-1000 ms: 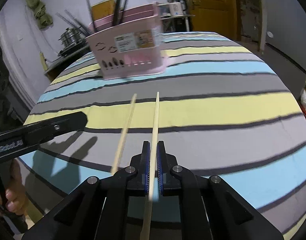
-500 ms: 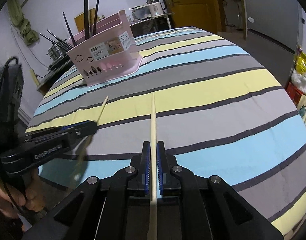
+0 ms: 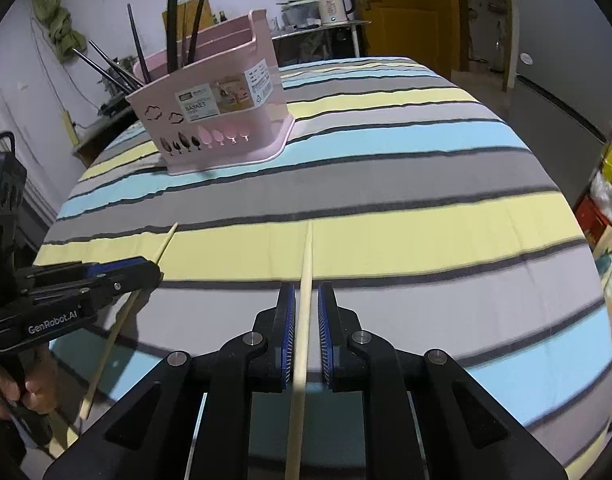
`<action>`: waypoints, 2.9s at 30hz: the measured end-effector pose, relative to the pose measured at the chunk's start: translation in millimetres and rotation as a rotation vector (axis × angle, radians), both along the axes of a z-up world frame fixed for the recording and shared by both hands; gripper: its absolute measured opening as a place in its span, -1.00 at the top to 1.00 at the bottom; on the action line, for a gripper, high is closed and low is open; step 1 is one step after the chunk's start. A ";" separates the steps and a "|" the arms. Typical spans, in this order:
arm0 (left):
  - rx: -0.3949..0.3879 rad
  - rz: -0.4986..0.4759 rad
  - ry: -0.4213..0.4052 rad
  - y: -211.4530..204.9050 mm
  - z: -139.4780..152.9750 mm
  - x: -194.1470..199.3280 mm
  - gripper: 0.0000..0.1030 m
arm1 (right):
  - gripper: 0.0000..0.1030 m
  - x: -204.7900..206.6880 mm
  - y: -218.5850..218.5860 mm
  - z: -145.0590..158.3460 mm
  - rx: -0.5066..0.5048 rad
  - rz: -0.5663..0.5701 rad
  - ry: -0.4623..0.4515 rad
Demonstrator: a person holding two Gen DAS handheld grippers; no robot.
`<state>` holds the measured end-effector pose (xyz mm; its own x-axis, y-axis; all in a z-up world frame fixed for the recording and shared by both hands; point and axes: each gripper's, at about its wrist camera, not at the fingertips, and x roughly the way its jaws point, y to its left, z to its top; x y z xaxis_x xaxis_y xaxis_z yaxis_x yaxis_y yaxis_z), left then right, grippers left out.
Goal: Organize utensils
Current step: 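Close the right gripper on a wooden chopstick while the left gripper grasps the other, then carry both wooden chopsticks up over the pink basket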
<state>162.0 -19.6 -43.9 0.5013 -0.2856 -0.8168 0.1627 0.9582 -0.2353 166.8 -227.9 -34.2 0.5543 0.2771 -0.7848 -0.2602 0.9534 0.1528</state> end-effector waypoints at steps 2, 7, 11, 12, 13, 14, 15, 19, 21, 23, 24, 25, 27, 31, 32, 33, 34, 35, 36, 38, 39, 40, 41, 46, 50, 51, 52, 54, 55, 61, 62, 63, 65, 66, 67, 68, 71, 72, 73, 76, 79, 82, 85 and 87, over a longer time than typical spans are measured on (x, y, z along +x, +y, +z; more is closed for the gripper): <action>0.011 -0.011 0.002 0.0 0.7 5.3 0.66 | 0.76 9.5 3.0 -2.7 -0.013 0.009 0.011; 0.075 -0.049 -0.003 -8.9 2.0 14.0 0.66 | 0.77 25.4 11.5 -3.2 -0.031 0.029 0.028; 0.108 -0.058 -0.011 -12.1 1.9 14.8 0.68 | 0.81 28.5 16.5 -3.8 -0.046 0.036 0.032; 0.114 -0.056 -0.013 -12.1 1.8 15.0 0.76 | 0.88 29.0 17.1 -3.8 -0.047 0.039 0.033; 0.121 -0.054 -0.013 -11.7 2.1 16.2 0.84 | 0.89 29.3 17.4 -3.5 -0.046 0.043 0.034; 0.119 -0.052 -0.011 -11.4 2.0 17.4 0.87 | 0.89 29.6 17.5 -3.1 -0.045 0.043 0.035; 0.110 -0.049 -0.005 -11.5 2.0 19.3 0.89 | 0.89 30.7 17.9 -2.9 -0.043 0.044 0.037; 0.077 -0.044 0.010 -6.4 5.8 21.7 0.91 | 0.90 30.4 19.1 4.8 -0.021 0.052 0.028; 0.070 -0.041 -0.003 -3.3 12.3 20.0 0.91 | 0.90 28.1 18.8 13.0 -0.004 0.054 0.010; 0.059 -0.037 -0.015 0.1 20.6 18.8 0.91 | 0.90 26.8 18.8 22.4 0.009 0.056 -0.007; 0.051 -0.036 -0.026 2.3 27.1 17.7 0.91 | 0.90 26.7 18.9 28.1 0.014 0.057 -0.019; 0.049 -0.036 -0.038 4.2 33.7 16.8 0.91 | 0.90 26.0 18.6 35.4 0.021 0.059 -0.034; 0.048 -0.037 -0.066 5.8 46.0 15.2 0.91 | 0.90 26.0 18.4 48.0 0.032 0.059 -0.057; 0.039 -0.040 -0.135 8.5 79.9 13.9 0.91 | 0.90 22.3 17.8 77.8 0.050 0.059 -0.120; 0.036 -0.040 -0.149 8.6 86.4 14.1 0.91 | 0.90 21.1 17.0 85.0 0.056 0.057 -0.136; 0.031 -0.040 -0.166 10.2 95.2 13.3 0.91 | 0.90 20.7 16.4 90.8 0.061 0.056 -0.149; 0.029 -0.039 -0.182 11.0 102.5 13.1 0.91 | 0.89 20.1 16.2 96.3 0.063 0.055 -0.162; 0.029 -0.039 -0.197 9.8 108.6 13.9 0.91 | 0.89 18.8 15.6 104.3 0.066 0.051 -0.182; 0.027 -0.039 -0.211 10.4 115.0 13.8 0.91 | 0.90 19.2 15.9 109.3 0.069 0.049 -0.195; 0.022 -0.037 -0.232 12.9 125.3 15.3 0.91 | 0.90 17.8 15.0 119.8 0.077 0.043 -0.222; 0.018 -0.036 -0.244 13.9 130.5 15.1 0.91 | 0.90 16.6 14.7 123.8 0.079 0.040 -0.234; 0.016 -0.035 -0.253 12.7 133.9 16.2 0.91 | 0.90 15.4 14.8 127.8 0.081 0.038 -0.247; 0.014 -0.034 -0.260 12.9 135.9 16.2 0.91 | 0.90 13.8 14.5 131.2 0.084 0.034 -0.259; -0.002 -0.019 -0.269 17.6 136.5 13.3 0.91 | 0.90 7.5 14.3 135.0 0.091 0.029 -0.277; -0.006 -0.013 -0.266 20.8 133.5 5.3 0.91 | 0.90 0.0 10.9 130.8 0.088 0.023 -0.267; -0.008 -0.011 -0.267 21.4 134.5 2.8 0.91 | 0.90 -2.5 9.9 131.2 0.089 0.020 -0.267; -0.012 -0.010 -0.265 22.0 134.8 0.8 0.91 | 0.90 -4.0 8.9 131.3 0.090 0.018 -0.264; -0.016 -0.011 -0.262 22.9 135.8 -3.0 0.91 | 0.90 -7.6 6.7 131.3 0.086 0.014 -0.259; -0.010 -0.012 -0.257 23.1 135.0 -4.5 0.91 | 0.90 -8.6 6.1 131.1 0.084 0.012 -0.257; -0.012 -0.013 -0.184 25.8 118.3 -9.4 0.91 | 0.90 -16.3 1.2 131.2 0.090 0.014 -0.247; -0.015 -0.011 -0.185 26.4 117.2 -12.3 0.91 | 0.90 -16.9 1.1 131.2 0.090 0.015 -0.248; -0.024 -0.009 -0.185 27.7 117.2 -13.8 0.91 | 0.90 -17.6 1.1 131.8 0.090 0.015 -0.248; -0.034 -0.012 -0.187 28.5 118.8 -16.7 0.91 | 0.90 -19.5 1.1 132.1 0.091 0.016 -0.249; -0.032 -0.012 -0.191 28.5 120.1 -17.9 0.91 | 0.90 -21.3 1.4 132.7 0.091 0.017 -0.252; -0.034 -0.013 -0.196 28.8 121.4 -19.7 0.91 | 0.90 -22.9 2.0 133.8 0.092 0.019 -0.256; -0.038 -0.013 -0.199 29.6 123.2 -21.1 0.91 | 0.90 -23.9 2.9 135.2 0.092 0.020 -0.259; -0.052 -0.007 -0.216 33.0 130.0 -24.2 0.91 | 0.90 -24.8 4.0 139.2 0.096 0.023 -0.269; -0.060 -0.004 -0.222 34.9 132.9 -25.1 0.91 | 0.90 -25.2 4.6 140.9 0.098 0.025 -0.273; -0.065 -0.001 -0.227 37.0 135.3 -25.2 0.91 | 0.90 -25.4 4.7 142.5 0.100 0.026 -0.277; -0.081 0.013 -0.239 44.1 141.8 -24.3 0.91 | 0.90 -24.8 5.6 147.4 0.111 0.026 -0.288; -0.099 0.033 -0.251 52.6 149.9 -21.2 0.91 | 0.90 -20.9 6.1 155.2 0.144 0.022 -0.299; -0.110 0.052 -0.266 60.9 159.3 -17.3 0.91 | 0.90 -17.7 8.3 165.4 0.178 0.021 -0.322; -0.120 0.071 -0.285 70.4 170.9 -12.1 0.91 | 0.90 -14.4 12.3 178.5 0.209 0.026 -0.353; -0.126 0.086 -0.305 77.0 181.2 -8.4 0.91 | 0.90 -11.6 17.0 187.9 0.219 0.031 -0.377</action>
